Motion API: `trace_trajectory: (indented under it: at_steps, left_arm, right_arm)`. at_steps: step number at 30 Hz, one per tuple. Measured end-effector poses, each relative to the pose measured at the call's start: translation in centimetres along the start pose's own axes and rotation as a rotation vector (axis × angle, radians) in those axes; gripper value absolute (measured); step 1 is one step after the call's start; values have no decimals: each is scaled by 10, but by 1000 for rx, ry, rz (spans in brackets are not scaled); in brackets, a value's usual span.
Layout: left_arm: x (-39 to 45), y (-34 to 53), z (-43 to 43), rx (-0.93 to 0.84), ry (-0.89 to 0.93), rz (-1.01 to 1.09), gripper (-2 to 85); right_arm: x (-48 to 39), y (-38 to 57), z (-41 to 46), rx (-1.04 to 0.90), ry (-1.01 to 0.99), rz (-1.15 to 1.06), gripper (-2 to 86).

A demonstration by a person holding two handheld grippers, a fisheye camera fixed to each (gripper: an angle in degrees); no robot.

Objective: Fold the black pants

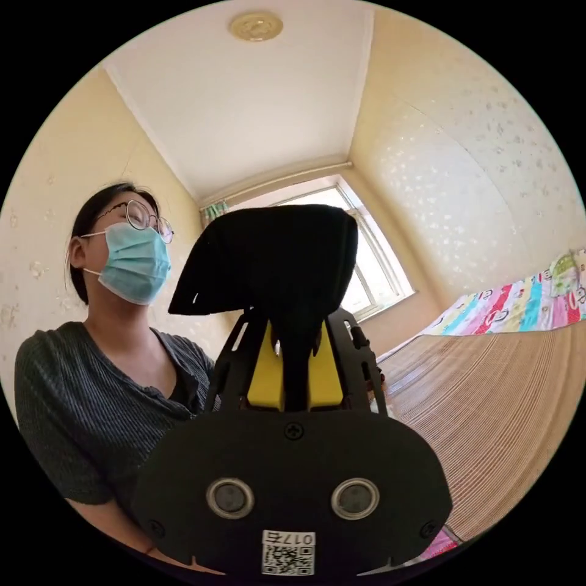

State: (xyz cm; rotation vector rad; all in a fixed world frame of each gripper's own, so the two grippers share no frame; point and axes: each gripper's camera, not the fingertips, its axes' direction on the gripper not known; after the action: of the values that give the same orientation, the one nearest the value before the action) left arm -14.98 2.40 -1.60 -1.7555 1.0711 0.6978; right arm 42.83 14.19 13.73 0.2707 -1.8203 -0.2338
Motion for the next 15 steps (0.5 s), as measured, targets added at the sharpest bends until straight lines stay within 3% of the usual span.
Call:
trace_trajectory:
  at_steps: [3, 6, 8, 10, 13, 15]
  left_arm:
    - [-10, 0, 25, -207, -39, -17, 32]
    - [-16, 35, 35, -163, -135, -12, 32]
    - [-14, 55, 38, -45, -200, 103, 29]
    - [-39, 40, 56, -30, -206, 91, 27]
    - [-141, -28, 145, -103, -227, -31, 27]
    - [-234, -87, 234, -156, -238, -53, 32]
  right_arm:
    - [-37, -20, 5, 20, 437, 6, 52]
    - [-64, 2, 37, 88, 642, -117, 60]
    - [-65, 7, 55, 124, 704, -189, 63]
    - [-53, -7, 71, 147, 708, -255, 63]
    - [6, -84, 123, 151, 704, -343, 66]
    - [88, -197, 200, 145, 827, -407, 72]
